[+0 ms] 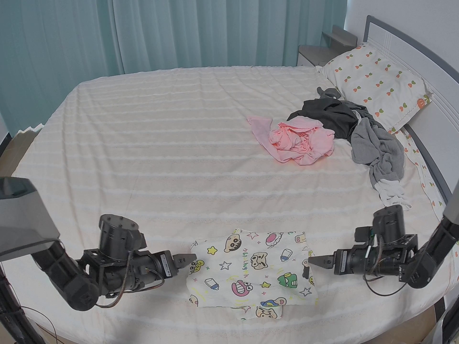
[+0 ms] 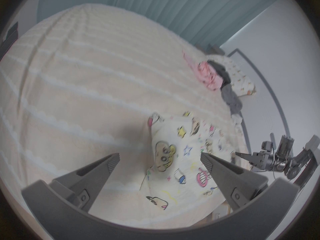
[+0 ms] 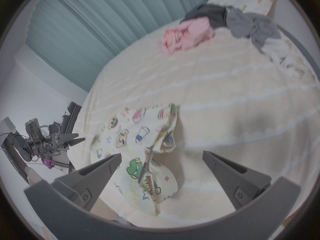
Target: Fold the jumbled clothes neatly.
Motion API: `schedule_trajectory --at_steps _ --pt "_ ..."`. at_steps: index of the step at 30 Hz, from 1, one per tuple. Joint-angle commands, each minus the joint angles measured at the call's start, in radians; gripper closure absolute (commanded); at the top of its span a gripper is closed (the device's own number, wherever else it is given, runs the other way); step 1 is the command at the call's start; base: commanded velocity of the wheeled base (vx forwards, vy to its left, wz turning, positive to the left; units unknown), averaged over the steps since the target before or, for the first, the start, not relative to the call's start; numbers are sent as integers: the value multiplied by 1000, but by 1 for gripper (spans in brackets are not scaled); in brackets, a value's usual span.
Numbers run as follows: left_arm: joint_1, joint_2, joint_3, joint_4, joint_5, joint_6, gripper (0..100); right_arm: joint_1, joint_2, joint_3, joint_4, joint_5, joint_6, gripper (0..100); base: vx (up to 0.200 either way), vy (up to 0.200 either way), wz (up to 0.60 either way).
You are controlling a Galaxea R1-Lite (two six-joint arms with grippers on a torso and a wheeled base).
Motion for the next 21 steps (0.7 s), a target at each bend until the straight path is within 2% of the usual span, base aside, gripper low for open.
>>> schedule_trajectory --at_steps 1,4,7,10,13,16,17,19,21 --pt "16 -291 155 -99 146 -7 0 -37 -336 180 -100 -94 4 0 0 0 0" --pt "11 -454 241 -136 245 -12 0 -46 -546 295 -103 -126 10 0 0 0 0" --pt "6 -604 303 -134 289 -4 0 -52 -704 346 -87 -142 2 0 0 0 0" --pt "-43 -903 388 -90 377 22 0 -52 -947 358 78 -240 -6 0 0 0 0" --pt "-37 -1233 375 193 513 87 0 -51 -1215 336 368 -304 -44 0 0 0 0" --pt "-23 -1454 346 421 574 197 0 -54 -1387 263 594 -312 -78 0 0 0 0" --pt "40 -1546 312 516 578 238 0 -72 -1459 212 704 -313 -85 0 0 0 0" --pt "163 -1652 237 648 578 269 0 -129 -1533 154 838 -312 -96 0 0 0 0" --pt "229 -1727 151 785 571 298 0 -207 -1583 128 911 -300 -136 0 0 0 0"
